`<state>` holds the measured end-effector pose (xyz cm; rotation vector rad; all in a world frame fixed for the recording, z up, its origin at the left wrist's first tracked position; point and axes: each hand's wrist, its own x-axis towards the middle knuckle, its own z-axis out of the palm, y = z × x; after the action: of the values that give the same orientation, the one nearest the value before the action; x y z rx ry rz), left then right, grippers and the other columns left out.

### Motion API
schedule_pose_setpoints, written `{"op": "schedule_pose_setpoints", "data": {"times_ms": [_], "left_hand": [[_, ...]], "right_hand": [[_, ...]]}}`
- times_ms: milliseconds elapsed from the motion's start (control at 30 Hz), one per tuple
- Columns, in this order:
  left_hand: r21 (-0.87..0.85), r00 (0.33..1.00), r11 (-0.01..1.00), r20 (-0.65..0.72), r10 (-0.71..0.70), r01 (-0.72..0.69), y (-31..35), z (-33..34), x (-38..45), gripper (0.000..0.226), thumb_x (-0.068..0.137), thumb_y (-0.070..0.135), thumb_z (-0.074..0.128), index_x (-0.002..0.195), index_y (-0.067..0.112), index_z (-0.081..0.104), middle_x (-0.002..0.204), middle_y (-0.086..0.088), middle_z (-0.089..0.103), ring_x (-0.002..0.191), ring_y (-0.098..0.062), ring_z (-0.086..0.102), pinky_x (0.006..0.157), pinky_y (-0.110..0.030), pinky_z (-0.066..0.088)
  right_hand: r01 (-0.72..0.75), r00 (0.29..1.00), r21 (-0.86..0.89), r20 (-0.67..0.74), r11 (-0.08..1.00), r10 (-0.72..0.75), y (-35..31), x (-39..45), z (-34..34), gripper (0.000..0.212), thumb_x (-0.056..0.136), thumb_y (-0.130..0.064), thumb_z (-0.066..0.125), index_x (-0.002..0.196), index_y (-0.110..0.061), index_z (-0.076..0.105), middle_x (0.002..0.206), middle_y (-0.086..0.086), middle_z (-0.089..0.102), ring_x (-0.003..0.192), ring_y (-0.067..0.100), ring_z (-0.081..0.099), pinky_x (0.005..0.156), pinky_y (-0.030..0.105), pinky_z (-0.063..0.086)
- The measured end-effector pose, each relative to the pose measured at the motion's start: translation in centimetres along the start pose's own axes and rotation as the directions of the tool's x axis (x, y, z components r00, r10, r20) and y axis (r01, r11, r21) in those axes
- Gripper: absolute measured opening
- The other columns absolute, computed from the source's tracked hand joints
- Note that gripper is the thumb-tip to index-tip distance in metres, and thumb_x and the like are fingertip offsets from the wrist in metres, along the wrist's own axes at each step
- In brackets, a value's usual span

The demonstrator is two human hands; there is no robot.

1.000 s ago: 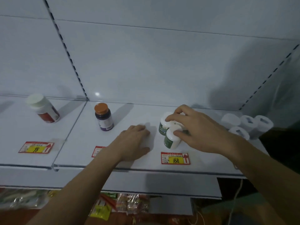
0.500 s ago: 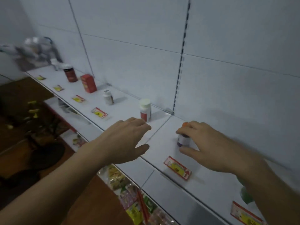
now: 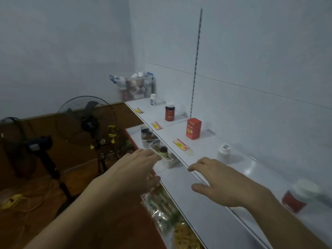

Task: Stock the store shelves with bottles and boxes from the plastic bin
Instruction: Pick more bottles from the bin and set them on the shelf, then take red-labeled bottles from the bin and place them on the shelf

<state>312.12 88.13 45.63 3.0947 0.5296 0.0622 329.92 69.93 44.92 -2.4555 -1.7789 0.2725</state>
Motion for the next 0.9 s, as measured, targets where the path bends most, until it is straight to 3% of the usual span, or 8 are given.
{"op": "schedule_pose_setpoints", "data": {"times_ms": [133,300,400,500,600,667,767,900], "left_hand": [[0.049,0.997,0.996,0.009,-0.072,0.071,-10.9,-3.0,3.4,0.056,0.094,0.055,0.054,0.144,0.032,0.041,0.139,0.011,0.049,0.123,-0.01,0.048,0.1,-0.033,0.049],[0.033,0.988,0.989,0.056,-0.143,0.141,-22.9,-6.8,8.5,0.054,0.096,0.049,0.056,0.144,0.03,0.044,0.14,0.007,0.05,0.126,-0.013,0.05,0.105,-0.037,0.046],[0.035,0.979,0.981,0.067,-0.191,0.189,-29.4,-6.9,11.8,0.064,0.096,0.051,0.055,0.152,0.03,0.033,0.148,0.004,0.046,0.133,-0.018,0.046,0.11,-0.039,0.042],[0.078,0.963,0.963,0.065,-0.262,0.257,-35.3,-6.7,16.2,0.074,0.096,0.059,0.05,0.157,0.035,0.015,0.156,0.004,0.04,0.142,-0.024,0.038,0.114,-0.052,0.032],[0.119,0.95,0.946,0.038,-0.309,0.303,-41.0,-7.0,21.9,0.068,0.097,0.059,0.046,0.155,0.035,0.019,0.156,0.004,0.04,0.142,-0.026,0.037,0.115,-0.057,0.026],[0.076,0.949,0.947,0.02,-0.315,0.313,-44.5,-7.6,25.9,0.061,0.098,0.055,0.049,0.151,0.034,0.029,0.152,0.004,0.046,0.138,-0.024,0.043,0.115,-0.054,0.029],[-0.02,0.952,0.952,-0.016,-0.307,0.307,-49.8,-8.9,32.1,0.049,0.1,0.043,0.053,0.146,0.03,0.042,0.145,0.004,0.053,0.128,-0.02,0.052,0.107,-0.038,0.039],[-0.103,0.948,0.953,-0.121,-0.295,0.284,-56.9,-8.4,39.4,0.041,0.099,0.035,0.054,0.139,0.026,0.053,0.14,0.0,0.056,0.123,-0.019,0.053,0.1,-0.03,0.042]], "right_hand": [[0.088,0.996,-0.115,0.015,0.989,-0.087,-3.7,11.4,-3.8,0.049,0.097,-0.052,0.051,0.143,-0.035,0.044,0.139,-0.006,0.045,0.126,0.018,0.048,0.102,0.041,0.046],[0.145,0.989,-0.227,0.058,0.963,-0.136,-5.7,24.6,-7.5,0.045,0.098,-0.05,0.052,0.14,-0.032,0.048,0.134,-0.001,0.05,0.121,0.022,0.054,0.099,0.041,0.046],[0.162,0.986,-0.257,0.075,0.953,-0.148,-5.7,32.8,-8.9,0.05,0.098,-0.052,0.051,0.143,-0.031,0.044,0.139,0.002,0.05,0.122,0.023,0.053,0.102,0.041,0.044],[0.158,0.987,-0.242,0.045,0.957,-0.152,-5.5,41.4,-10.2,0.06,0.098,-0.052,0.052,0.15,-0.027,0.036,0.149,0.001,0.047,0.131,0.022,0.05,0.107,0.041,0.042],[0.155,0.988,-0.249,0.011,0.956,-0.157,-5.2,50.2,-11.5,0.064,0.098,-0.053,0.053,0.152,-0.023,0.036,0.152,0.001,0.045,0.133,0.022,0.048,0.107,0.037,0.042],[0.145,0.988,-0.215,-0.016,0.966,-0.152,-4.7,56.4,-12.6,0.061,0.097,-0.052,0.054,0.149,-0.024,0.041,0.148,0.002,0.049,0.125,0.022,0.055,0.105,0.038,0.045],[0.15,0.987,-0.12,-0.041,0.981,-0.156,-3.9,65.1,-14.5,0.044,0.094,-0.047,0.056,0.134,-0.028,0.053,0.127,-0.001,0.062,0.108,0.02,0.063,0.095,0.038,0.053],[0.171,0.974,-0.069,-0.14,0.983,-0.179,-3.3,76.6,-16.1,0.033,0.098,-0.039,0.054,0.127,-0.024,0.06,0.118,0.0,0.067,0.099,0.018,0.062,0.089,0.035,0.051]]}}
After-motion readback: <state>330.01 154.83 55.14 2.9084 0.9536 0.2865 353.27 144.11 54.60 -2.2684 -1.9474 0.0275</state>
